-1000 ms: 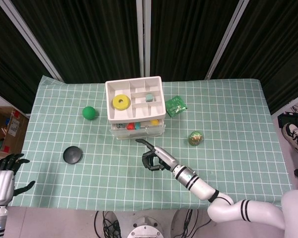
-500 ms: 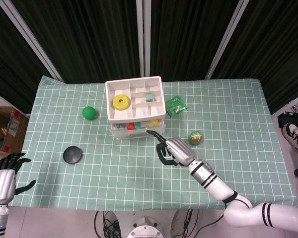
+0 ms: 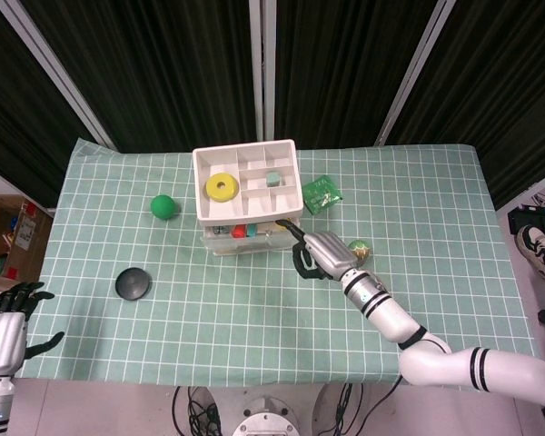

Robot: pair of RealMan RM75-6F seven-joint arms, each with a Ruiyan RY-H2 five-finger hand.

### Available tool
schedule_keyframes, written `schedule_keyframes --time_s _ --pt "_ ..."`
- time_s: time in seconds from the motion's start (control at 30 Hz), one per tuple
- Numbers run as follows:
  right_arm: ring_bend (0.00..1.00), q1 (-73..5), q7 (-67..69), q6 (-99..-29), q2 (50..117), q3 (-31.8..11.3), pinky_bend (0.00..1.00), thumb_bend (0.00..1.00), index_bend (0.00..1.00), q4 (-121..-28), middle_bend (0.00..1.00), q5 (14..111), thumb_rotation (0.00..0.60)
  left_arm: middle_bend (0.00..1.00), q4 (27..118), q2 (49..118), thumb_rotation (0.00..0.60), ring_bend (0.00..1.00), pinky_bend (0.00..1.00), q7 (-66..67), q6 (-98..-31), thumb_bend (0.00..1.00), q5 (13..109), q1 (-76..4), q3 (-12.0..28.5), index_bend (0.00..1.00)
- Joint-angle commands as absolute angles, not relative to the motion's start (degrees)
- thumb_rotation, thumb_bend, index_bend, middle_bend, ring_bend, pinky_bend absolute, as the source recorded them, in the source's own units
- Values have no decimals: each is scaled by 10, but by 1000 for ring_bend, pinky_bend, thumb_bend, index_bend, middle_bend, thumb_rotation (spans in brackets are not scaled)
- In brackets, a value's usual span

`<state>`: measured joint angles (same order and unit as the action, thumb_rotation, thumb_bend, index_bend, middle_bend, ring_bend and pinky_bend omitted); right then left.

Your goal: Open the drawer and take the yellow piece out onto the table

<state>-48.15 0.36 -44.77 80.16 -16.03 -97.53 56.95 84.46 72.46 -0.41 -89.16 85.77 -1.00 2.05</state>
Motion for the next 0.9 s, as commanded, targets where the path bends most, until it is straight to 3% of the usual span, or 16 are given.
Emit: schedule_keyframes --time_s 0.03,0.23,0.9 --pt "681 -487 -9 -451 804 -159 779 602 114 -975 673 557 600 215 844 725 600 153 186 -5 -893 0 857 -9 21 342" --pt "702 -477 -21 -468 785 -147 802 602 206 -1011 675 560 600 215 842 725 600 153 186 -7 -893 0 857 -10 22 343" --pt "708 -437 -18 -471 705 -93 806 602 207 -1125 679 625 600 215 842 726 600 153 186 -5 -892 0 855 -10 24 348"
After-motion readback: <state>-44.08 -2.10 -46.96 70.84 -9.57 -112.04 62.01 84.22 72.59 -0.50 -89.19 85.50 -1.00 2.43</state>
